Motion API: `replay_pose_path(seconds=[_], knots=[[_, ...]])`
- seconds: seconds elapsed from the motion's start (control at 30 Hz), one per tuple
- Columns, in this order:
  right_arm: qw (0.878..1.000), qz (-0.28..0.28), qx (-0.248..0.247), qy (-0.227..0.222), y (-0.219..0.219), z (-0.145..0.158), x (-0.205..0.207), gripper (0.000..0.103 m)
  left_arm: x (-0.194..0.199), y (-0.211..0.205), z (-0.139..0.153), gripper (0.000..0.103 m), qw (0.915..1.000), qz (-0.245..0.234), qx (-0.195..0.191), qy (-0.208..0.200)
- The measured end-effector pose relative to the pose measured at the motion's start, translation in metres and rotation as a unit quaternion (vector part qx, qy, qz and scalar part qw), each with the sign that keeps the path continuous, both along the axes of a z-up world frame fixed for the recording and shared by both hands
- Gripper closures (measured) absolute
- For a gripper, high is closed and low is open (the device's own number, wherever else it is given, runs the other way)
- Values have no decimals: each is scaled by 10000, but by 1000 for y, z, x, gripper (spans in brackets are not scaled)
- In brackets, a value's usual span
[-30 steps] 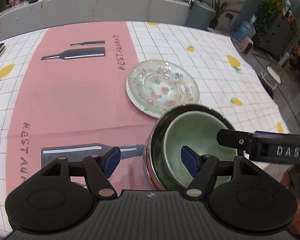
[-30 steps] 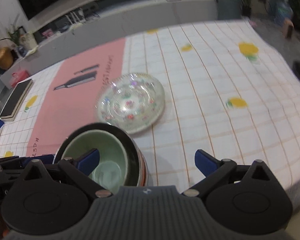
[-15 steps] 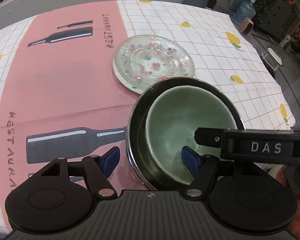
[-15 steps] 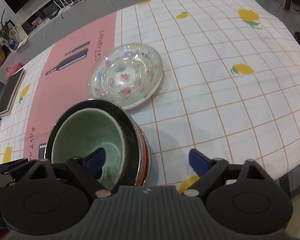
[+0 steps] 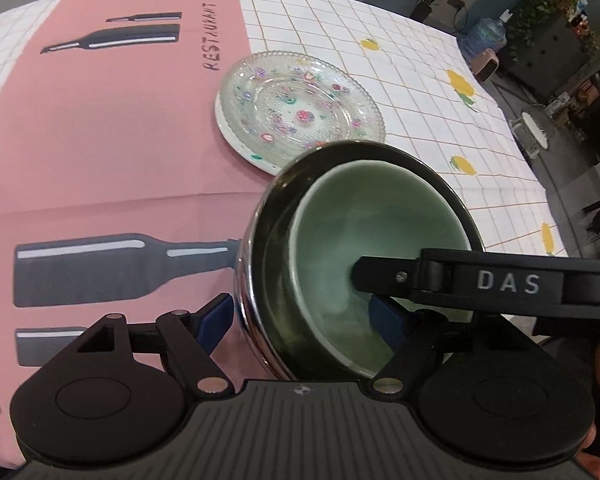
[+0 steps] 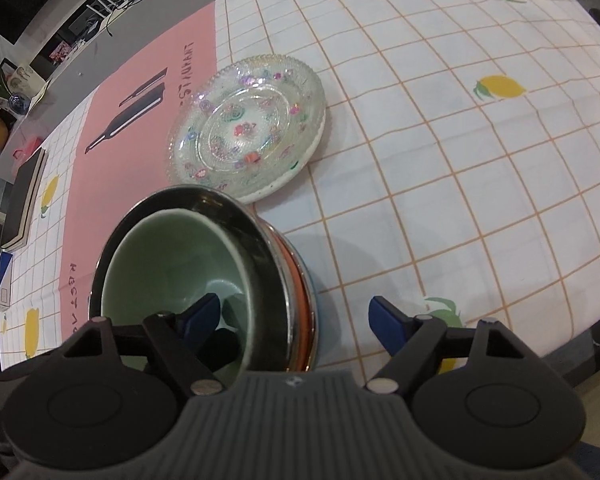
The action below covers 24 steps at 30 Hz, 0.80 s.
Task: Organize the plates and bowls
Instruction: 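Lift the steel bowl stack with both grippers and carry it to the plates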
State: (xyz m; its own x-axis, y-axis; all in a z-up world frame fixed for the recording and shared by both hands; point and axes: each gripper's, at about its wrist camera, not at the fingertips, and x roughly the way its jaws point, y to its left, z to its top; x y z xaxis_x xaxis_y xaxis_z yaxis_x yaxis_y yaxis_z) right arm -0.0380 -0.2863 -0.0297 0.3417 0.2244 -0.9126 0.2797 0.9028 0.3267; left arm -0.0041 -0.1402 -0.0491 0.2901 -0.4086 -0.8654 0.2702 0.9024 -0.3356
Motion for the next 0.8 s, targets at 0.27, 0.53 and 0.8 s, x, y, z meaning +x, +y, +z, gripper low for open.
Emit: replay_pose_path(seconds=[0.27,0.53,0.8], knots=[[9995,33,312,-72,3,1,0,43,0,3,0,23,9998,77,-175,86],[9995,32,302,-58,2,3,-2,47,-2,5,4,31,9998,158,-76,128],[9989,-70,474,-8,-2,5,-4,54,-3,6,11,35,9996,258,83,-44]])
